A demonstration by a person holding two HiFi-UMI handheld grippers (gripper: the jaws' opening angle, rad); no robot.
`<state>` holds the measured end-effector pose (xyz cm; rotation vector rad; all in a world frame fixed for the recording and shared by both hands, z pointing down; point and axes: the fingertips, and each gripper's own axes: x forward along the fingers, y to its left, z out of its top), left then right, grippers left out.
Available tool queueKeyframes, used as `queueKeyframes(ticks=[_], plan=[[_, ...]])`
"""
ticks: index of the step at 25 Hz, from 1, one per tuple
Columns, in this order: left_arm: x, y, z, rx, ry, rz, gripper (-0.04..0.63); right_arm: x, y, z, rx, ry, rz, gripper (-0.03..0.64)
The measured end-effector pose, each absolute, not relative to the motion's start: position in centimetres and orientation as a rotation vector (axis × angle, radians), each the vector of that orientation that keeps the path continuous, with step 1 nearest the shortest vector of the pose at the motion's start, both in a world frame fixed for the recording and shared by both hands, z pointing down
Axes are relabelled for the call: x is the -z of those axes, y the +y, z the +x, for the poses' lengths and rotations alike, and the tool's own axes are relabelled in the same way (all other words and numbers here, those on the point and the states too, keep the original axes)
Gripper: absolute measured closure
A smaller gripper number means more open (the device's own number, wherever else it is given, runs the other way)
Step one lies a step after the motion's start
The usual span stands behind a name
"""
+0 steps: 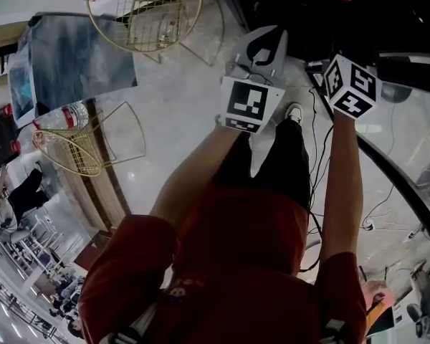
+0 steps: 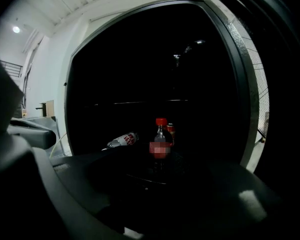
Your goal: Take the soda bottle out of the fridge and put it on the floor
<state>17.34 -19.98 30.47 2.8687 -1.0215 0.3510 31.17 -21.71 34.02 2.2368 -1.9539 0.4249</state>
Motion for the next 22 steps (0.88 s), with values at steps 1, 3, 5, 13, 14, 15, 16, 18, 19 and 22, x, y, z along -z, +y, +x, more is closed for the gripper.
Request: queueKeyframes(ticks=[1, 3, 5, 13, 14, 15, 16, 18, 19, 22], plan=[[-30.8, -20.4, 17.4, -0.349, -1.027, 2.863, 0.595, -34.3, -22.2, 31.3, -0.429, -1.955, 2.237, 0.405], [-31.2, -20.9, 17.8, -0.348, -1.031, 2.855, 0.595, -34.7, -23.0, 31.7, -0.435, -1.959, 2.232, 0.391], [-31.5, -20.7, 18.6, -0.355, -1.031, 2.853, 0.595, -35.1, -23.3, 32.3, -0.432, -1.966, 2.216, 0.382], [-32.0, -20.4, 19.4, -0.388, -1.048, 2.829, 0.595, -35.0, -26.1, 34.9, -0.382, -1.911, 2.264, 0.325], [-32.0, -20.3, 19.4, -0.393, -1.050, 2.824, 0.595, -35.1, -26.5, 35.1, -0.375, -1.904, 2.263, 0.325], [-32.1, -20.1, 19.3, -0.399, -1.053, 2.819, 0.595, -35.3, -26.9, 35.3, -0.377, -1.903, 2.258, 0.325], [-32.2, -19.9, 19.2, -0.404, -1.056, 2.814, 0.595, -35.4, -27.2, 35.6, -0.384, -1.905, 2.253, 0.324], [-32.3, -19.6, 19.0, -0.416, -1.062, 2.805, 0.595, -35.5, -27.7, 36.2, -0.392, -1.903, 2.250, 0.321], [-32.4, -19.5, 19.0, -0.423, -1.064, 2.803, 0.595, -35.5, -27.9, 36.4, -0.393, -1.901, 2.251, 0.321], [-32.5, -19.4, 18.8, -0.439, -1.076, 2.794, 0.595, -35.8, -28.5, 37.0, -0.404, -1.900, 2.245, 0.321]])
